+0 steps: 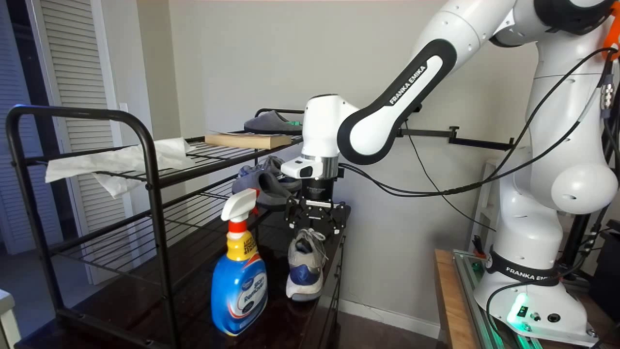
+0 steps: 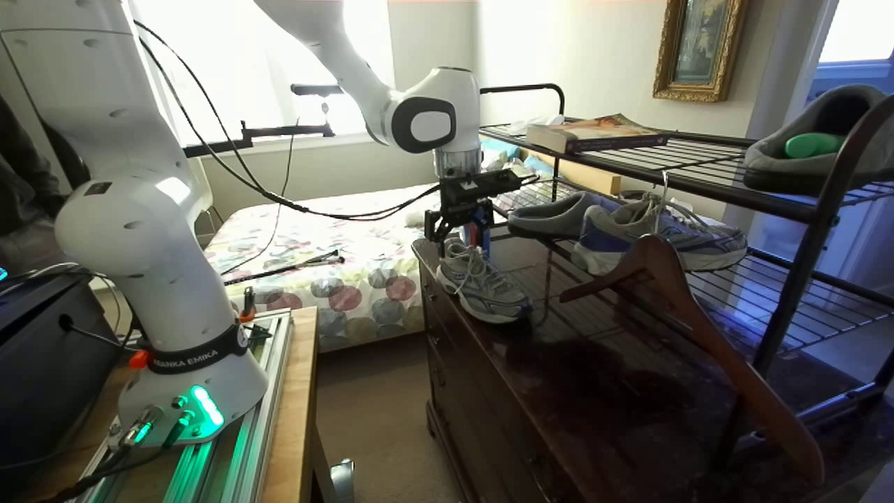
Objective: Remove the shoe from the top rack and put it on the table
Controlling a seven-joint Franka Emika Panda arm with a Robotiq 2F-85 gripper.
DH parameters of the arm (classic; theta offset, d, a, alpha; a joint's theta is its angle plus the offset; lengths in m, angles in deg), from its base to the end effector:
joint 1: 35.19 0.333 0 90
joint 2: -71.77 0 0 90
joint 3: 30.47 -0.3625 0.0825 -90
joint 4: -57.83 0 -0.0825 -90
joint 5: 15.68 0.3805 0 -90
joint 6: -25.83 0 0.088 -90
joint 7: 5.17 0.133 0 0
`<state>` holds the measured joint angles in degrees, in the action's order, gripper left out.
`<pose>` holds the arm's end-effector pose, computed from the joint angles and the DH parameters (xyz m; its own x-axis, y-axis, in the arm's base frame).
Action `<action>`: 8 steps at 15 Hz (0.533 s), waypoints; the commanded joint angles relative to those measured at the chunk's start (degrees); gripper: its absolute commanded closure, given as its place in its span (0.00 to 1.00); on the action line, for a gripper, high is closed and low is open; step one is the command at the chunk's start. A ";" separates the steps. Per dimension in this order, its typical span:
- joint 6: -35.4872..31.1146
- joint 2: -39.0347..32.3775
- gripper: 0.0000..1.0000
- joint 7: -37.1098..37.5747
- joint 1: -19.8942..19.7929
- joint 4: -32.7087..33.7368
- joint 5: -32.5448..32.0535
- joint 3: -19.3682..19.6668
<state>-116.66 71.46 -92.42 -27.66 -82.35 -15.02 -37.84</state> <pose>0.4665 0.1243 0.3241 -0.2018 0.9794 0.0097 0.9789 0.2014 0.0345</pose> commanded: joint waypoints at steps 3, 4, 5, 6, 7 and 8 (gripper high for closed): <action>8.36 10.31 0.00 18.12 1.47 -5.28 -14.34 -2.57; 10.27 11.73 0.00 19.95 1.72 -5.88 -17.44 -3.17; 12.91 13.19 0.00 22.17 2.02 -6.34 -17.81 -3.49; 16.88 14.38 0.00 25.70 2.12 -6.41 -18.32 -3.85; 19.57 15.82 0.00 28.95 2.20 -6.99 -18.60 -4.02; 21.96 16.92 0.00 31.71 2.33 -7.25 -18.81 -4.11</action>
<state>-100.87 82.92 -68.87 -25.88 -86.89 -31.33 -41.44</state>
